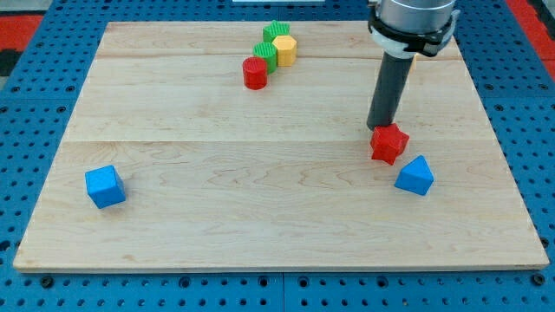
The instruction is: Nudge the red star to right a bit
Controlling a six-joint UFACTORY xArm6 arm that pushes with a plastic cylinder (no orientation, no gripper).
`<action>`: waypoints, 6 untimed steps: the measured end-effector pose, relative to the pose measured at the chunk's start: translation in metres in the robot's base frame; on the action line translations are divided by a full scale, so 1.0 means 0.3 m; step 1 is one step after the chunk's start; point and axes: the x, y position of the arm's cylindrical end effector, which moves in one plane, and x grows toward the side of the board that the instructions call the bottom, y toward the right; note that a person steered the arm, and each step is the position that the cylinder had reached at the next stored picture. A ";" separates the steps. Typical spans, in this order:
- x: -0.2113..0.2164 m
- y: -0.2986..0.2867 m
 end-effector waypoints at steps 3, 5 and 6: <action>-0.037 -0.064; 0.026 -0.144; 0.082 -0.101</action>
